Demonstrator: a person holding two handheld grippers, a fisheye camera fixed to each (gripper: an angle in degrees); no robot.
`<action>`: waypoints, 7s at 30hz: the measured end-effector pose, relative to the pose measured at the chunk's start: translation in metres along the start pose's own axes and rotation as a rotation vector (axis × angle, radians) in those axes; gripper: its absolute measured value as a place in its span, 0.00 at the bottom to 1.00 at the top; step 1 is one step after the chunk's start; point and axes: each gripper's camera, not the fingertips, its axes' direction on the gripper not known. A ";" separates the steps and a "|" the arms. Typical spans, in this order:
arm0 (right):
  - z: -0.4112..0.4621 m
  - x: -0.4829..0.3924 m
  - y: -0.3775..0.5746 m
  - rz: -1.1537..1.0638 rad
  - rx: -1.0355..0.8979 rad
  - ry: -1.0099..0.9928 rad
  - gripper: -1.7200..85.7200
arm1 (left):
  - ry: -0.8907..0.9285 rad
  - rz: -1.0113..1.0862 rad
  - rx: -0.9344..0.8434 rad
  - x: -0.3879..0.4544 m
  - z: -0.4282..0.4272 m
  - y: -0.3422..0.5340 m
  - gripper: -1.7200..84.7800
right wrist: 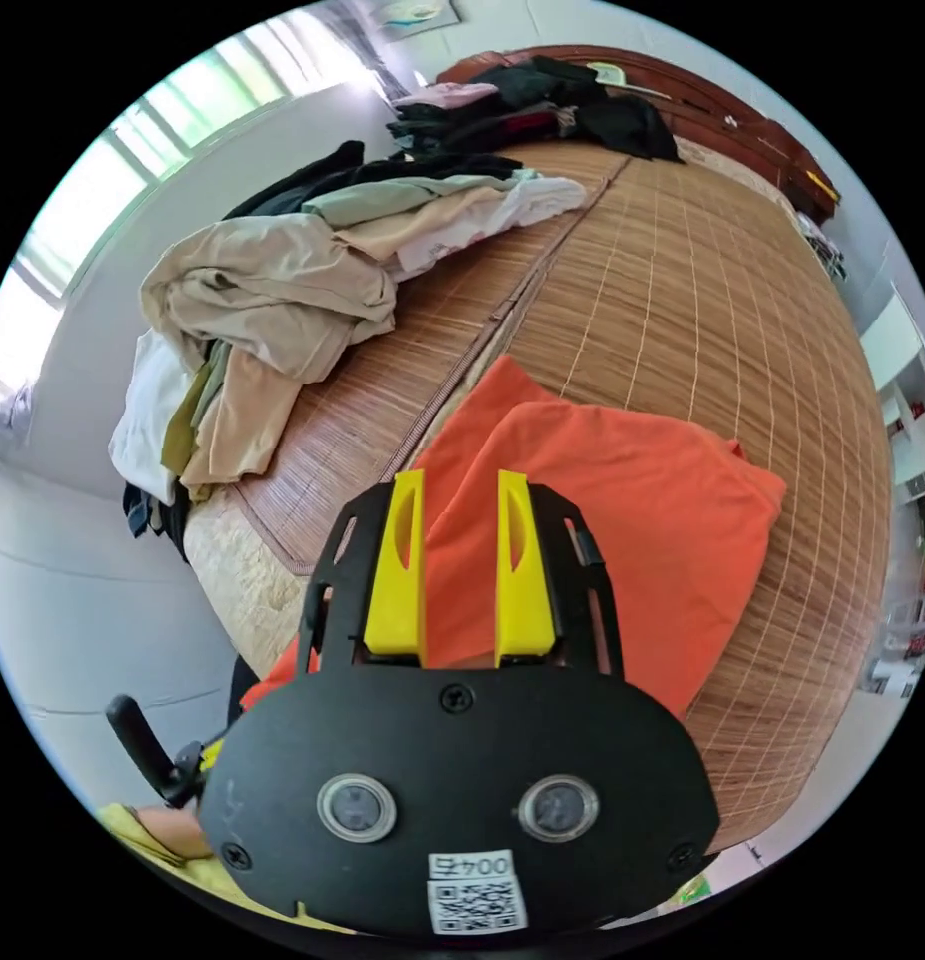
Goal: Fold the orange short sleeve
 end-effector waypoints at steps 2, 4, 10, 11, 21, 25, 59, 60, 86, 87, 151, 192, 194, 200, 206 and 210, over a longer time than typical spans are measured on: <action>-0.031 0.002 0.029 -0.040 0.049 0.037 0.14 | 0.004 -0.020 0.022 -0.011 -0.006 -0.008 0.03; -0.067 0.011 0.081 -0.099 0.098 0.060 0.14 | 0.003 -0.031 0.033 -0.019 -0.010 -0.015 0.03; -0.110 0.038 0.238 -0.110 0.044 0.104 0.18 | -0.023 0.072 0.017 -0.019 -0.007 -0.033 0.04; -0.112 0.037 0.252 -0.104 0.035 0.113 0.18 | -0.026 0.092 0.018 -0.016 -0.006 -0.035 0.03; -0.104 -0.036 0.373 -0.152 0.146 0.216 0.14 | -0.108 0.119 0.041 -0.004 0.002 -0.032 0.03; -0.101 -0.045 0.383 -0.115 0.144 0.177 0.13 | -0.114 0.123 0.039 -0.001 0.002 -0.030 0.03; -0.172 -0.035 0.384 -0.139 0.058 0.332 0.05 | -0.226 0.335 0.004 0.098 -0.006 0.056 0.03; -0.186 -0.029 0.382 -0.117 0.095 0.337 0.06 | -0.240 0.376 0.011 0.107 -0.006 0.058 0.03; -0.222 0.000 -0.030 -0.264 -0.294 -0.098 0.12 | -0.781 1.435 -0.212 0.347 0.189 0.252 0.03; -0.207 -0.011 -0.061 -0.286 -0.335 -0.088 0.12 | -0.776 1.431 -0.211 0.349 0.189 0.253 0.03; -0.021 0.281 0.335 0.395 0.004 -0.771 0.12 | -0.733 1.199 -0.273 0.387 0.210 0.147 0.03; 0.024 0.168 0.253 -0.091 -0.132 -0.136 0.03 | -0.578 1.521 -0.249 0.461 0.205 0.242 0.03; 0.018 0.171 0.244 -0.108 -0.194 -0.133 0.03 | -0.513 1.533 -0.224 0.469 0.202 0.249 0.03; -0.027 0.256 0.190 0.084 -0.028 -0.278 0.07 | -0.528 1.598 -0.264 0.459 0.223 0.274 0.03; 0.011 0.356 0.113 0.281 -0.025 -0.508 0.10 | -0.497 1.546 -0.263 0.452 0.220 0.266 0.03; 0.050 0.391 0.071 0.357 -0.072 -0.584 0.11 | -0.459 1.502 -0.268 0.448 0.217 0.258 0.03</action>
